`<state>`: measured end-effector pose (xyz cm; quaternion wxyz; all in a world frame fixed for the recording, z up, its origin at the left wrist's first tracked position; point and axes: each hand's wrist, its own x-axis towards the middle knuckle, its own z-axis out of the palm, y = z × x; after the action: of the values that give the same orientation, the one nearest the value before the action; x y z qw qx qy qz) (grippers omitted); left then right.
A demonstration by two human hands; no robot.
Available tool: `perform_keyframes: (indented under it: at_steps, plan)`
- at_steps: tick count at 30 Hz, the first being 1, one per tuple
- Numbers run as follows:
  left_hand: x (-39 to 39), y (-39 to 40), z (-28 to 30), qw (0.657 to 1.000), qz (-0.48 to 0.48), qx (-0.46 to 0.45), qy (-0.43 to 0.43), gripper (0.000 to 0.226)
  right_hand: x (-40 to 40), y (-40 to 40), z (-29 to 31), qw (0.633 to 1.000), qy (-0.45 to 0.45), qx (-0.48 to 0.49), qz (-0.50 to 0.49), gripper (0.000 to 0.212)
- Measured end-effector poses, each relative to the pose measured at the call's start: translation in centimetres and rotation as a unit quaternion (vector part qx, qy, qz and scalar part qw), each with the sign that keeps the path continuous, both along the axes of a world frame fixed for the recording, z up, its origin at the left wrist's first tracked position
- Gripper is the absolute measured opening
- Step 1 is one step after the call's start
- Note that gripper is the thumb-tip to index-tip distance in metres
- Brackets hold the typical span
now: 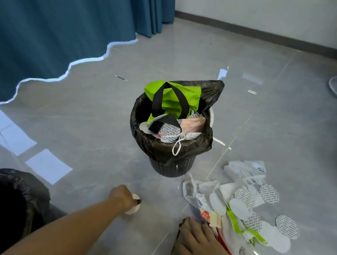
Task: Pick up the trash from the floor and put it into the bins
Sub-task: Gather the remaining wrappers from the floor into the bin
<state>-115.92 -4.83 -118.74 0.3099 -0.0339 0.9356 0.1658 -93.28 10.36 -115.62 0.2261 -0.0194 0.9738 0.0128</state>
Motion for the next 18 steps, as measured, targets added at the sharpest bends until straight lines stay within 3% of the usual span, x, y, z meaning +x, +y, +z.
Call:
perform_keyframes:
  at_steps: [5,9,10,12,18]
  plan:
    - [1.7,-0.5,0.2,0.999,-0.048,0.004,0.022,0.062,-0.3,0.8,0.2,0.998,0.014,-0.032,-0.042,0.035]
    - [1.6,-1.4,0.1,0.995,-0.083,-0.018,0.049,0.067,-1.0,1.7,0.6,0.995,-0.058,-0.056,-0.06,0.096]
    - [1.2,-1.5,0.3,0.995,-0.078,-0.025,0.051,0.067,-1.1,1.8,1.2,0.998,-0.057,-0.032,0.002,0.099]
    - [0.6,-1.7,0.5,0.996,-0.069,-0.051,0.036,0.069,-1.0,1.6,1.6,0.998,-0.037,-0.044,0.029,0.094]
    - [0.2,-1.8,1.8,0.995,-0.084,-0.059,-0.015,0.054,-1.7,1.6,1.8,0.998,-0.051,-0.049,0.001,0.091]
